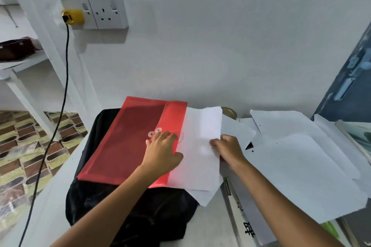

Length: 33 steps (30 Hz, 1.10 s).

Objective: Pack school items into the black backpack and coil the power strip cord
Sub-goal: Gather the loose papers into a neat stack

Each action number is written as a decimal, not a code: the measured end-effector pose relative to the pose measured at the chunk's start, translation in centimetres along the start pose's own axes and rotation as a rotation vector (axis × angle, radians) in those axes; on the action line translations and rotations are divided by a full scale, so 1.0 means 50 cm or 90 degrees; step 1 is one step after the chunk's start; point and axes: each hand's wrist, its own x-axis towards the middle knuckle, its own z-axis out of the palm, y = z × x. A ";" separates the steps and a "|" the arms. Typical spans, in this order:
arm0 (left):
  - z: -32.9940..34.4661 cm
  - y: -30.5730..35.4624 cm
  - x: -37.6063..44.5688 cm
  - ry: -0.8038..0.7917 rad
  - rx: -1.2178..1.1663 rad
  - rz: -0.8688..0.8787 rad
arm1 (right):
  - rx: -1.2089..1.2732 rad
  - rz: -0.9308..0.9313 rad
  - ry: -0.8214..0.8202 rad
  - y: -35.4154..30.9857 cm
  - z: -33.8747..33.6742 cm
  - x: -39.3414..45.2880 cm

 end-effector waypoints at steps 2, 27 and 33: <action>-0.011 -0.005 0.004 -0.013 -0.004 0.001 | 0.030 -0.014 0.039 -0.009 -0.008 0.007; -0.080 0.070 0.087 -0.319 -1.087 -0.201 | 0.136 -0.260 0.041 -0.043 -0.162 -0.034; -0.061 0.030 0.058 -0.123 -0.826 -0.218 | 0.043 -0.304 -0.064 -0.027 -0.140 -0.037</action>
